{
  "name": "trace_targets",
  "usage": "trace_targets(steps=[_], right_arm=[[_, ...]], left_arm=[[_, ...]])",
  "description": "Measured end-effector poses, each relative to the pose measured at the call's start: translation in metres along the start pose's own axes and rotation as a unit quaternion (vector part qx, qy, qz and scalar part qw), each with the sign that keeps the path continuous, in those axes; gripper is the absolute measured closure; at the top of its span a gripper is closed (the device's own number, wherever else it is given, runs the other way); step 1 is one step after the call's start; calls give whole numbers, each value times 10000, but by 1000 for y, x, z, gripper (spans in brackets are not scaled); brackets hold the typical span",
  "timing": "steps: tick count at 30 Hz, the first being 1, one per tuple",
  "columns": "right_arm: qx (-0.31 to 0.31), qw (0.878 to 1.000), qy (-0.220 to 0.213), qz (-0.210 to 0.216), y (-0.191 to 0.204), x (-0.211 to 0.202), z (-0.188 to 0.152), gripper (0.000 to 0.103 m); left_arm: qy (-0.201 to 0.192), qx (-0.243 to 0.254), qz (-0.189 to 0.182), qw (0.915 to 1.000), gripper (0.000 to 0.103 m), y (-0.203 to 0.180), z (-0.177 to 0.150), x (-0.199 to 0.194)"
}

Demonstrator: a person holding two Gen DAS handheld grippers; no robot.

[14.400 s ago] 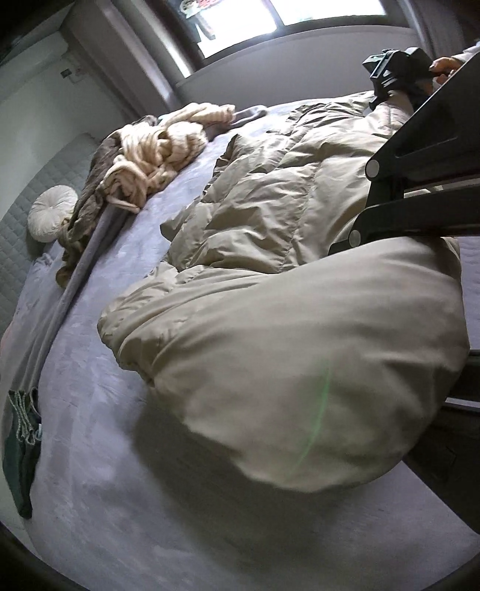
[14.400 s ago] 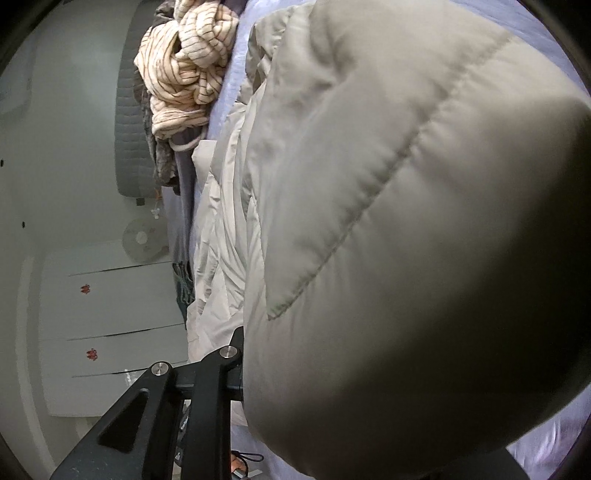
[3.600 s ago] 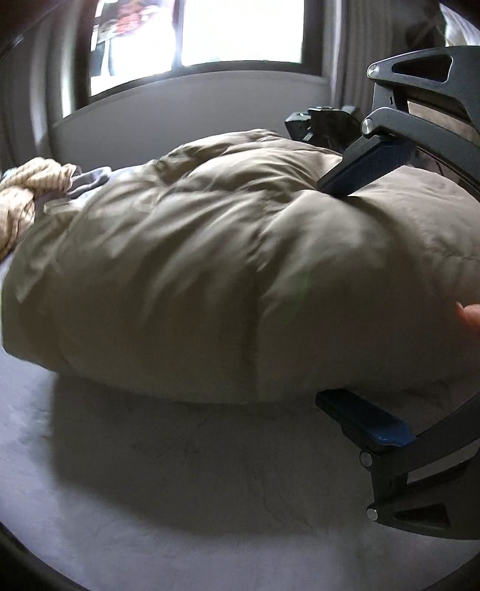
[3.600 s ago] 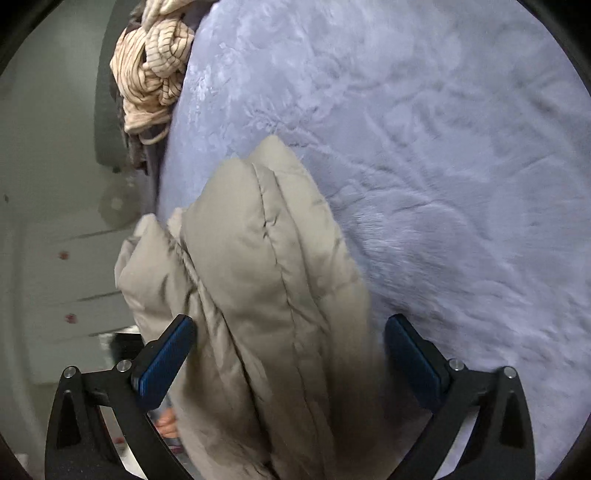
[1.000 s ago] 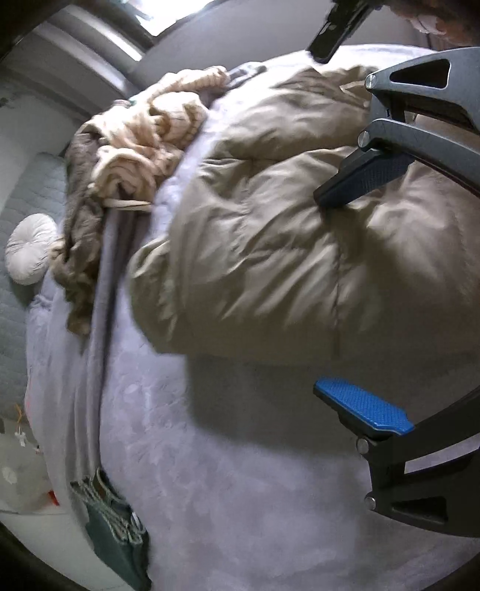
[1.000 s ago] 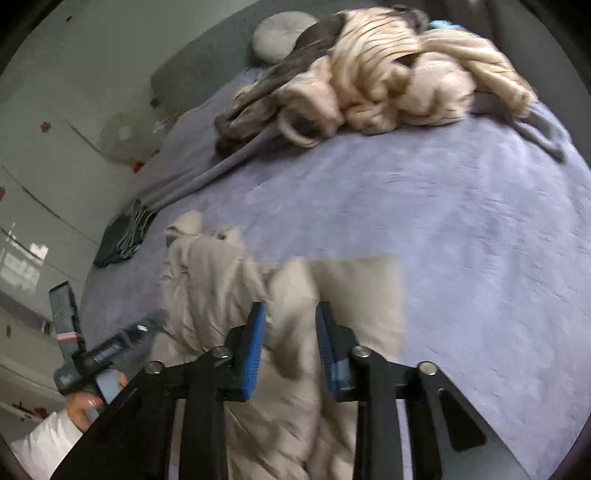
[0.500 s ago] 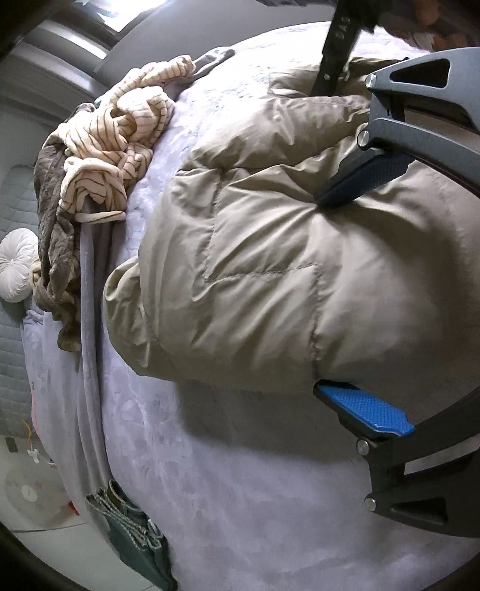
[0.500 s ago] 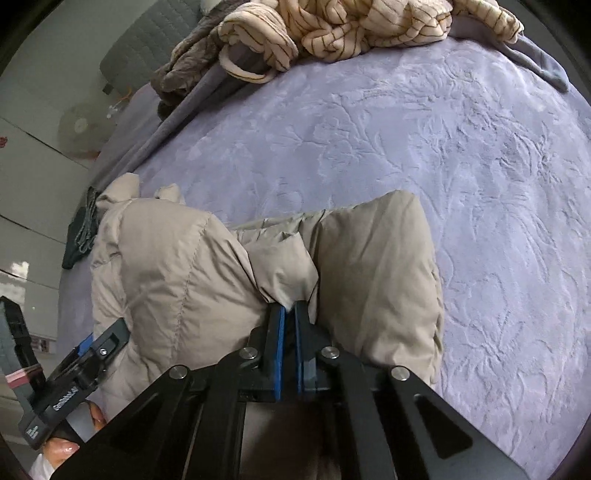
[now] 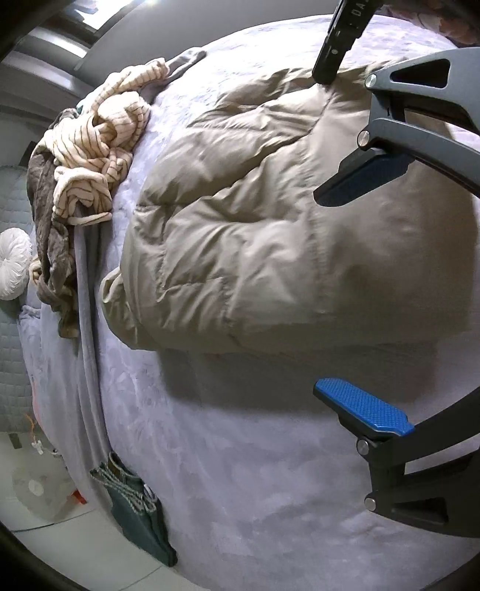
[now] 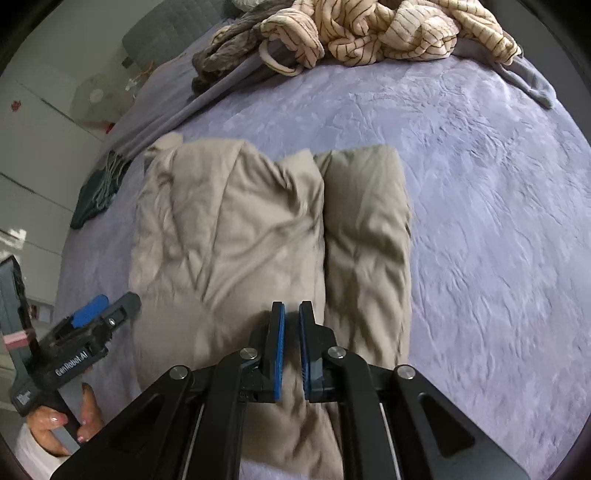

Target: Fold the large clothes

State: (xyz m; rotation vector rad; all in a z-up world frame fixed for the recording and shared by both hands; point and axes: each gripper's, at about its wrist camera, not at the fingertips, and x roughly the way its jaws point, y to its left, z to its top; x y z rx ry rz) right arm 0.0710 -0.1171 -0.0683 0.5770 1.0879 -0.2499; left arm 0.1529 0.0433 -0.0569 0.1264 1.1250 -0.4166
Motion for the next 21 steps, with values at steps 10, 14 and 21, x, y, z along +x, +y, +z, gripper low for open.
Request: trace_targets(steps=[10,14,21], right_arm=[[-27,9999,113,-82,6,-49,-55,94],[-70,9996,-36,-275,11,-73,-68,91],[-345,9953,-677,-601,26,-118,-75,27]], left_arm=[[6,-43,240,9997,0,-3,-44,-64],[-181,-81,406,9990,0,-4,-55,-96],[-513,-128,691,9962,0,-6,-63,-138]])
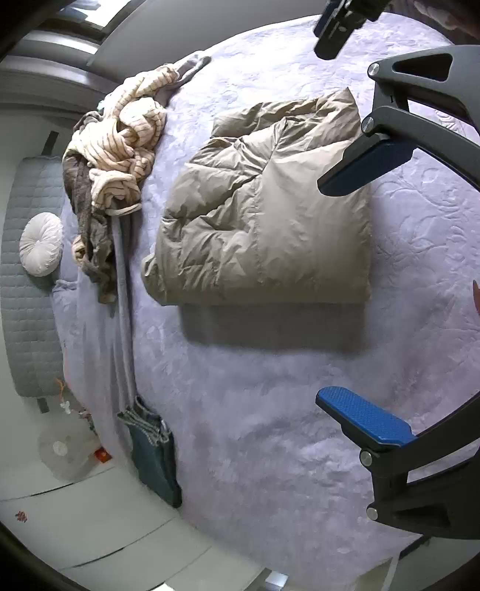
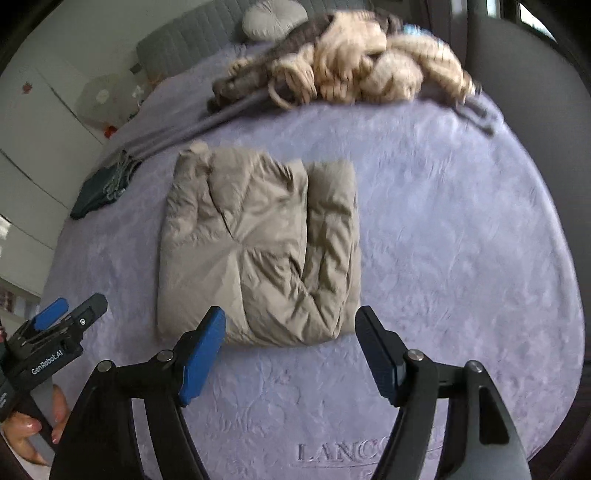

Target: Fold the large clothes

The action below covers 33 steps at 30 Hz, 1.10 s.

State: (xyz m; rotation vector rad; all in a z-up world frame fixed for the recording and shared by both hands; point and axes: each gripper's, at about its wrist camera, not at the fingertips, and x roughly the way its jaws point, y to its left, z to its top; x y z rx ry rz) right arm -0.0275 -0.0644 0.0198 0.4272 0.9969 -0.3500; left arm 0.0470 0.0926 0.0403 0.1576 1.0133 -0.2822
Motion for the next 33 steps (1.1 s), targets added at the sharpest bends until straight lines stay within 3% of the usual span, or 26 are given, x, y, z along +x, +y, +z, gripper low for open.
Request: trace_targets(steps=[9,33], right_arm=[[-217,9990,-384,-120,10,-26,3,24],[-298,9985,-436,-155,14,-38,-1,24]], left_arm=[[-140,36,78,9999,0,-1,-3,-25],[-188,11,112,9998,0,1,-9,-38]])
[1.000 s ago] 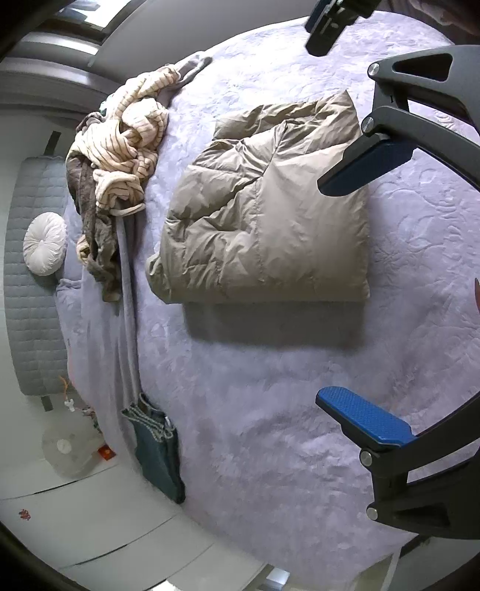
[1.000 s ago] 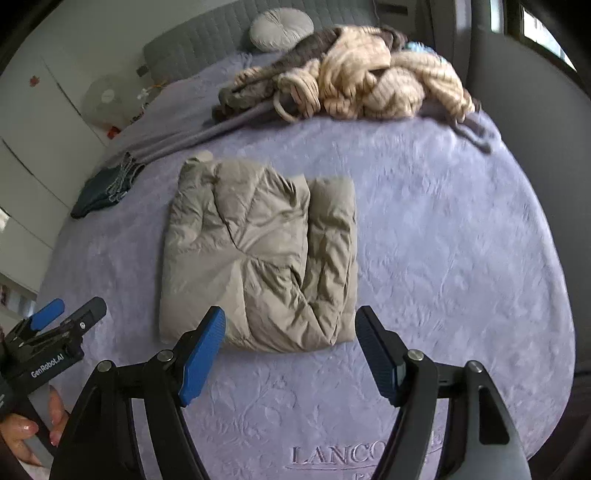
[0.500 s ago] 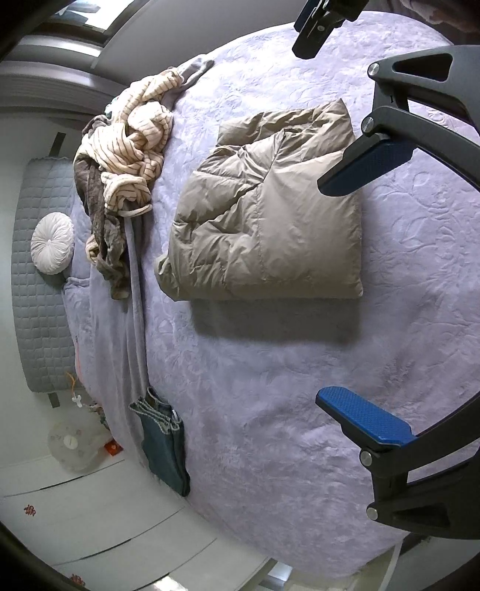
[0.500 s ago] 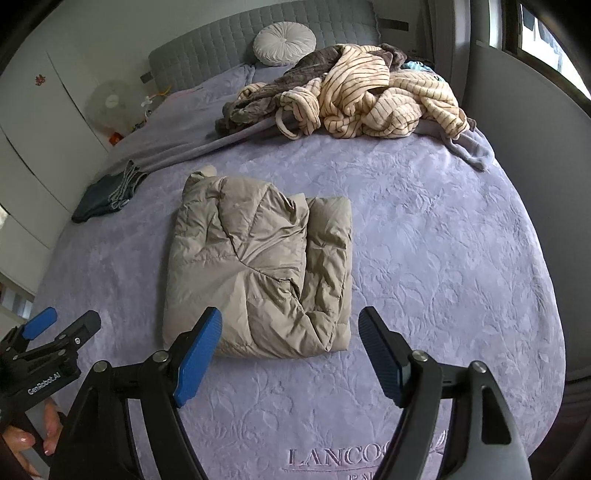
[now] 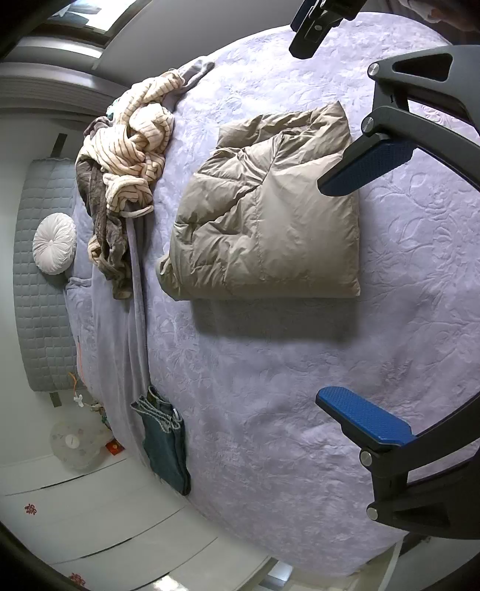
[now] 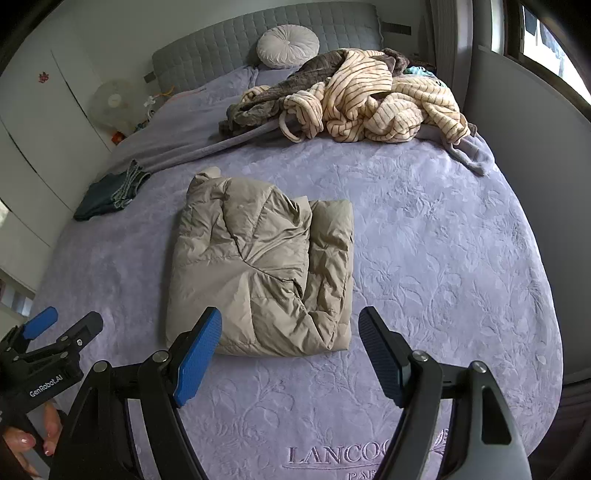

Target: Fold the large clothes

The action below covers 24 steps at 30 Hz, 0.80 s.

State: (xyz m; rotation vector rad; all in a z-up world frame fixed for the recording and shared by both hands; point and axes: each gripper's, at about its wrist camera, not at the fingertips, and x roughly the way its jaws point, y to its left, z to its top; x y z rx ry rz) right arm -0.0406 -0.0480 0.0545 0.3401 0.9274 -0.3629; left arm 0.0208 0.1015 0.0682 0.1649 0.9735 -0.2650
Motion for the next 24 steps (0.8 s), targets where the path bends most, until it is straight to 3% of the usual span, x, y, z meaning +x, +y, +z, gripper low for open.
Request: trace_targets(steps=[24], right_arm=[[8,10000,1,9,2,-1,1,24]], left_arm=[[-3,-19,-1,10000,0,1,-1,-3]])
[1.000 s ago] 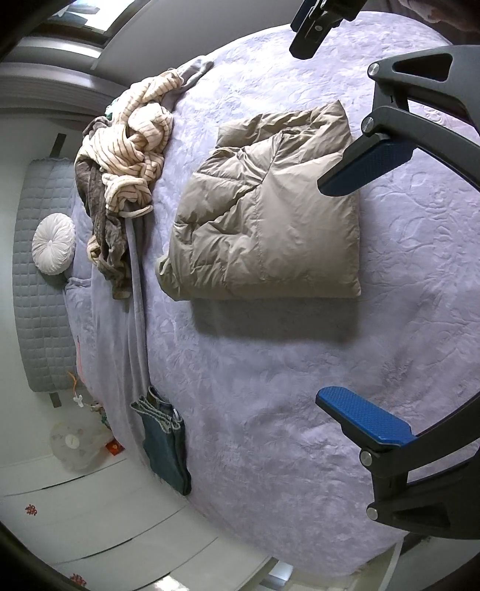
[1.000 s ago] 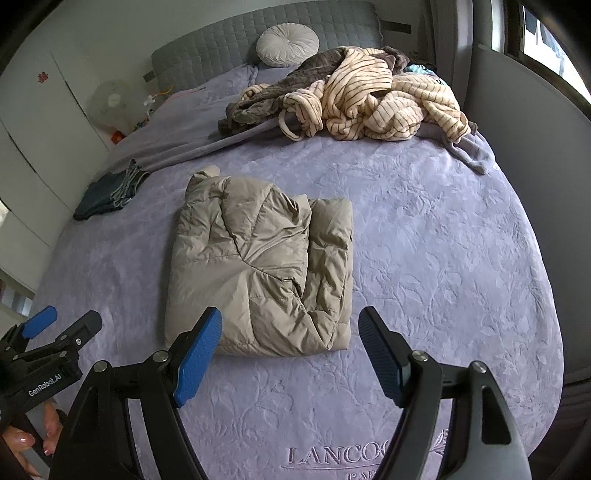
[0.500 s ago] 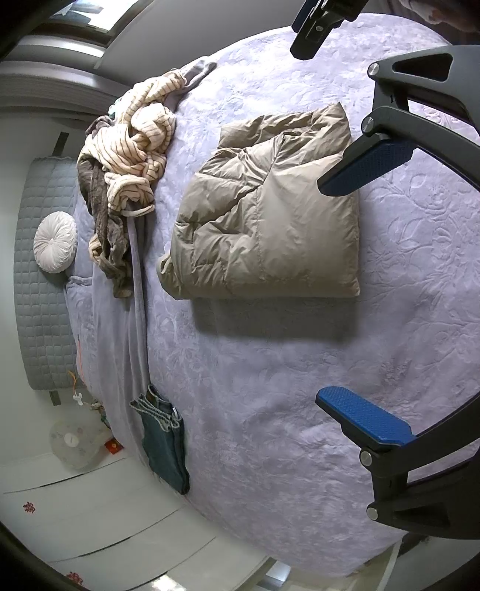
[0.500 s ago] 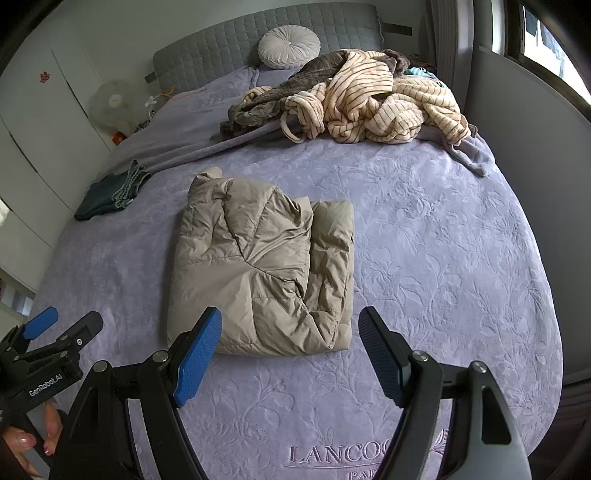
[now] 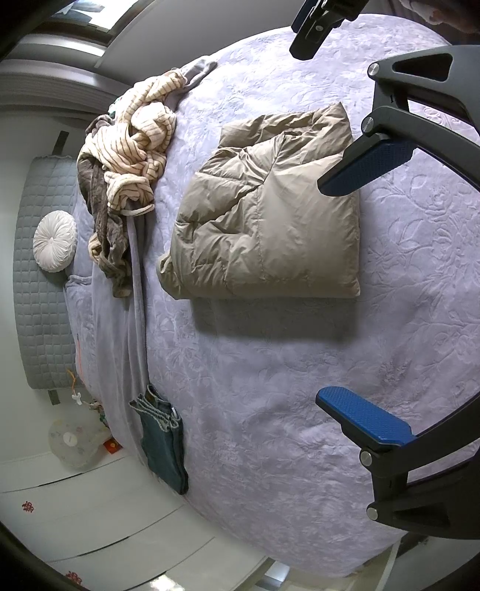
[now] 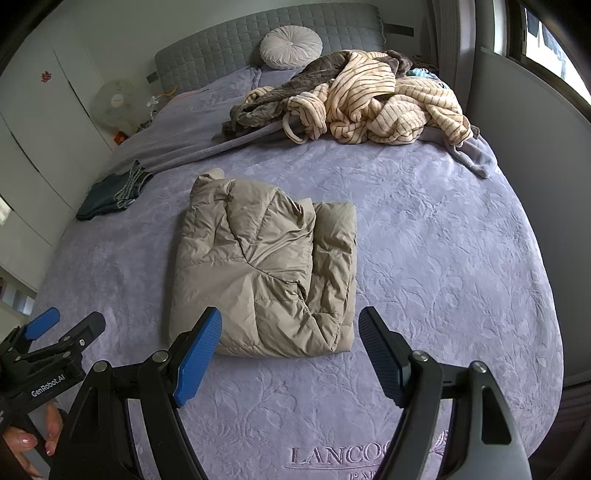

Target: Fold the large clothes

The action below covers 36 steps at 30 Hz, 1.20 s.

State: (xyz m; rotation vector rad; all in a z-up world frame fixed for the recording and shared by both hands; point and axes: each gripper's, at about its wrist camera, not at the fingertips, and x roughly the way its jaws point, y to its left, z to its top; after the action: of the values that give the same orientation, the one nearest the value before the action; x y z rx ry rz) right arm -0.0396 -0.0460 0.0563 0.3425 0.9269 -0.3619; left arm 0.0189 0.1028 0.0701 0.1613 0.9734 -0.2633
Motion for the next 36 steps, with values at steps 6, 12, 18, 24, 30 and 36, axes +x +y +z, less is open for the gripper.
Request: trace_targets(steps=[6,12,18,24,30,36], right_arm=[[-1,10000,0,-4,0,0,0,24],[2,10000,-3,-2,0,0,0,24],[0,10000,1,4,0,0,0,24],[2,10000,-5,3,-1,0,0,24],[1,10000,-5,1,0,0,-1,24],[4,10000,-5,7,0,-1,-1,24]], left_arm=[[3,2,9,10000,0,0,0,-1],[-1,-7,4,10000,0,0,-1,-1],[-1,-2,5,10000,0,0,-1,-1],[3,-1,-5,10000,0,0,0,0],[-3,0,-7,10000,0,0,-1,-1],[3,-7,-6,10000,0,0,-1,-2]])
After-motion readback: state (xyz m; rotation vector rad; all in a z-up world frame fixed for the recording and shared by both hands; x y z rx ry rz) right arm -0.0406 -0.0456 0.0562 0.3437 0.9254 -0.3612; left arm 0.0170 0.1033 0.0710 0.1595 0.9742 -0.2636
